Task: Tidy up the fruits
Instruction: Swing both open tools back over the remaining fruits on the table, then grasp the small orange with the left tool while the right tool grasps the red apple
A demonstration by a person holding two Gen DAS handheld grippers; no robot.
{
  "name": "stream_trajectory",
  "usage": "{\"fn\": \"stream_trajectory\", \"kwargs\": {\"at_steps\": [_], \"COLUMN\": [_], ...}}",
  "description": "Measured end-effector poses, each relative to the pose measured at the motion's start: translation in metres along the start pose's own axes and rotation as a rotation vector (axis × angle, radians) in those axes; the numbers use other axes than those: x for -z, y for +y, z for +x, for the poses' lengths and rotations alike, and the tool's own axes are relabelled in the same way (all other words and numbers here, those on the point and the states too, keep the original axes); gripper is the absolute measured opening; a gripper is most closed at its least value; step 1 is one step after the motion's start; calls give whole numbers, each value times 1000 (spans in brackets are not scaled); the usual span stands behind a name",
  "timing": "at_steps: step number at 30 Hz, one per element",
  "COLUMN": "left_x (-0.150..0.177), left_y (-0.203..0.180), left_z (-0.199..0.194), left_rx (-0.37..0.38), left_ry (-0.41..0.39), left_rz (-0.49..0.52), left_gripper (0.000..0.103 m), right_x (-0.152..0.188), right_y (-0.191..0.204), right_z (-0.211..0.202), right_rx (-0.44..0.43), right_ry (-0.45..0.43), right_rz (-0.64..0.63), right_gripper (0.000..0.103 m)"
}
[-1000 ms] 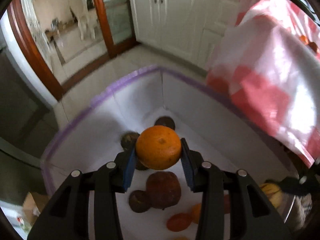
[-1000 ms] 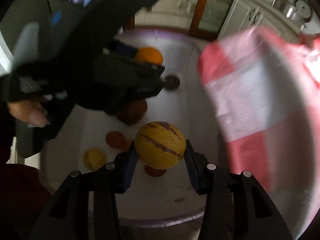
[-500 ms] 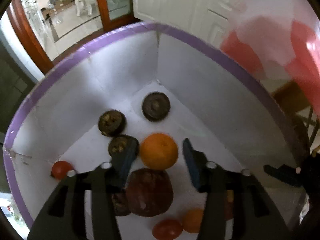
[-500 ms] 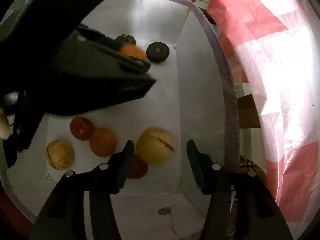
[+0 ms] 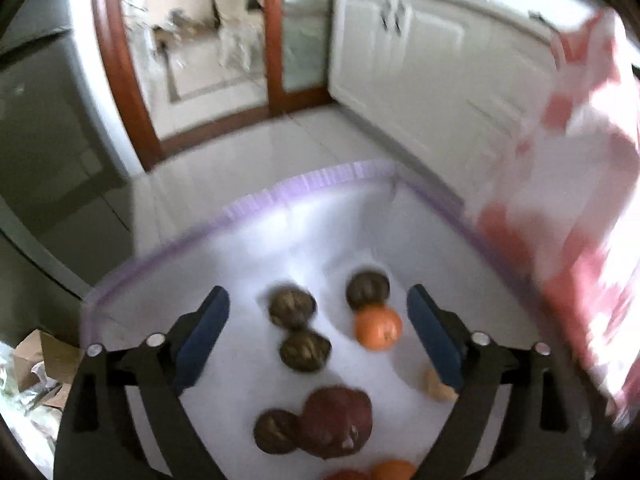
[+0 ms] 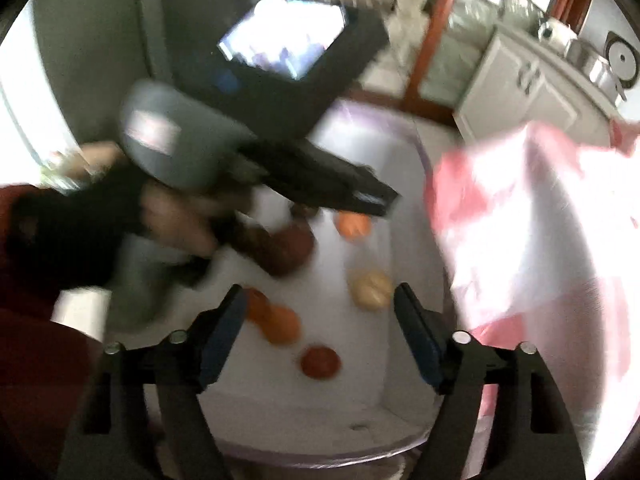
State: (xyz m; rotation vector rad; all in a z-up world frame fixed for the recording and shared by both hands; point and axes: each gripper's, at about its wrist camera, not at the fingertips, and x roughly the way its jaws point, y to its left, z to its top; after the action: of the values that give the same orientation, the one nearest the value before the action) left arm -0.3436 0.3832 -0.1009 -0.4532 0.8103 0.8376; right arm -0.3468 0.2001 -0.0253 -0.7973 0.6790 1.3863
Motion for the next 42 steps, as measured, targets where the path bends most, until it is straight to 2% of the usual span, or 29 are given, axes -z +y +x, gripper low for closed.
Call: {"fn": "stream_trajectory", "kwargs": {"at_steps": [2,5,7,9,11,14,15,16,18,20,21,24,26,29,32,36,38,42], "left_x": [-13,-35,-50,-64,-75,-83,-85,-86,-83,-83,-86,-85,-87,-96,-106,-120,-124,-133], "left_y": [-3,-20,-48,-80,-114,-180,-212,-232,-295,-350,-389,-470,-509,-551,-562,-574,-565,-539], "left_z": [-24,-56,-89,-113,-129,-148,-154,-158,-158,-155,-148,-132,-112,-81,-63,-51,-47,-41], "left_rx": [5,59,116,194,291,447,512,537,582,604,613,591,584,569,569,574,566,522], "left_ry": [-64,-146,-224,-264,-269,-206,-181,-175,-163,-142,-119,-95,-68,-22,-16,-73,-86,-108], "left_rz": [-23,-14,35,94,154,225,249,264,316,359,369,358,335,232,176,217,212,123], "left_gripper": [94,98,101,101,101,101,101,101,101,101,101,101,101,101,101,101,101,101], "right_x": [-4,1,10,26,49,104,116,132,161,185,201,243,265,288,296,295,289,267], "right_y": [-5,-36,-63,-93,-123,-183,-196,-212,-245,-274,-295,-331,-358,-370,-393,-423,-445,-497], "right_z": [-27,-72,-104,-133,-158,-196,-203,-213,-230,-242,-247,-264,-258,-261,-255,-245,-234,-208], "right_rx": [8,50,92,153,220,314,347,387,453,504,536,578,589,597,602,606,616,616], "right_ry": [-68,-186,-269,-344,-388,-447,-455,-467,-494,-505,-501,-501,-487,-466,-439,-409,-393,-374], "right_rz": [16,93,186,286,379,607,650,699,799,896,958,1096,1174,1223,1246,1263,1269,1278], "right_gripper": [79,83,86,87,87,87,87,87,87,87,87,87,87,87,87,87,87,87]}}
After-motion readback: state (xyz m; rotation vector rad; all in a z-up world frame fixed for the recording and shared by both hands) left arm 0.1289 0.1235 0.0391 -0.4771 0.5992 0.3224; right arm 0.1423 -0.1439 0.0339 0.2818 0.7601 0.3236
